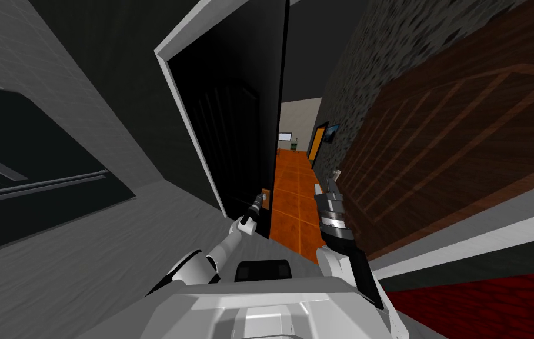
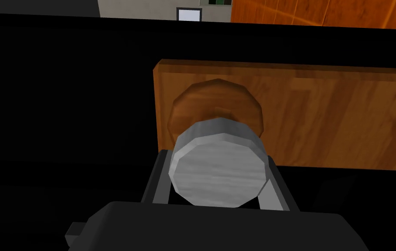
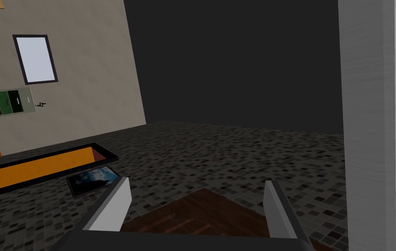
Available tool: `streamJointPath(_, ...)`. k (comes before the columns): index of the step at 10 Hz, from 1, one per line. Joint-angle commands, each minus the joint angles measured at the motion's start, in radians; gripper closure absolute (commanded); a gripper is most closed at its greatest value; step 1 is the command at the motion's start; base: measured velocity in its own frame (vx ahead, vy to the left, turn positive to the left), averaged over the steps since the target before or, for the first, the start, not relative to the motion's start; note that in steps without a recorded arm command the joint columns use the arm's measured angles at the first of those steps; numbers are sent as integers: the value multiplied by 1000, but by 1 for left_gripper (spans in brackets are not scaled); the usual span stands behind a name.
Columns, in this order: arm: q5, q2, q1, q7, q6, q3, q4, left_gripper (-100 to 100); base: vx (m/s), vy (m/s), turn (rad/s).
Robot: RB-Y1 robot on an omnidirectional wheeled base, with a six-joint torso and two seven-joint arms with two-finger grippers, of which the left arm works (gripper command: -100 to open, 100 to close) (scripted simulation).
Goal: Push the door open
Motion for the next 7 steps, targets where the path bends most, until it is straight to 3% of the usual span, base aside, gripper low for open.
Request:
streamJointPath(1, 3, 13, -5, -6, 2, 19, -11, 100, 130, -155, 52)
streamJointPath(7, 11, 35, -7, -17, -2, 61, -1, 100, 140, -124, 51)
